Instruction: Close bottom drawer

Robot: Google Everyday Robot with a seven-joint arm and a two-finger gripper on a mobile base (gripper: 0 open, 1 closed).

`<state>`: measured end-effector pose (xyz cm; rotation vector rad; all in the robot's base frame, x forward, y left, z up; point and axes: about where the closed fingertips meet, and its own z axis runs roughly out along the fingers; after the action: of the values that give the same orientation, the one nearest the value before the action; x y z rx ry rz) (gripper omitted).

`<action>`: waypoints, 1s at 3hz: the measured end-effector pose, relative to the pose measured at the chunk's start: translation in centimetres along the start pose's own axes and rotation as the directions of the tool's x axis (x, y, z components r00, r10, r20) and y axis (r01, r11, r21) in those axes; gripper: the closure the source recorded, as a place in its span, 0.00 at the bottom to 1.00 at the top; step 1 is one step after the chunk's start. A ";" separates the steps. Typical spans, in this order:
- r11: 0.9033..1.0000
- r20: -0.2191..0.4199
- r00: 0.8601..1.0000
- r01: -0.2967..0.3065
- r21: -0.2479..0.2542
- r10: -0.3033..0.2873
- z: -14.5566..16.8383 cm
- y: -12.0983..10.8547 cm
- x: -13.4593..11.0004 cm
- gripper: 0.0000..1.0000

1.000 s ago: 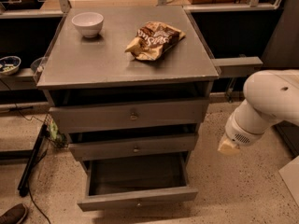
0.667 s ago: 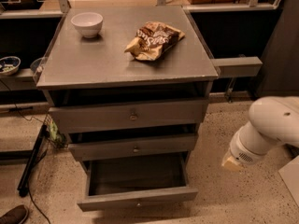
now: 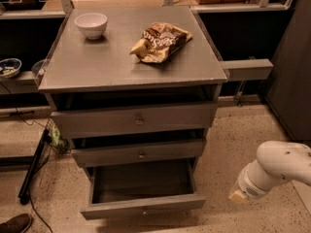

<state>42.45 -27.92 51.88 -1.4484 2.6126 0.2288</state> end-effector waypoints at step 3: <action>0.996 0.031 0.996 -0.085 -0.029 0.086 6.5 4.6 4.2 1.00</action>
Offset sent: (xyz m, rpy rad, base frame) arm -0.0576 -0.0051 -0.0778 0.0198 -0.0095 -0.1042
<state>36.67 -27.69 45.00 -1.3312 2.6583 0.2960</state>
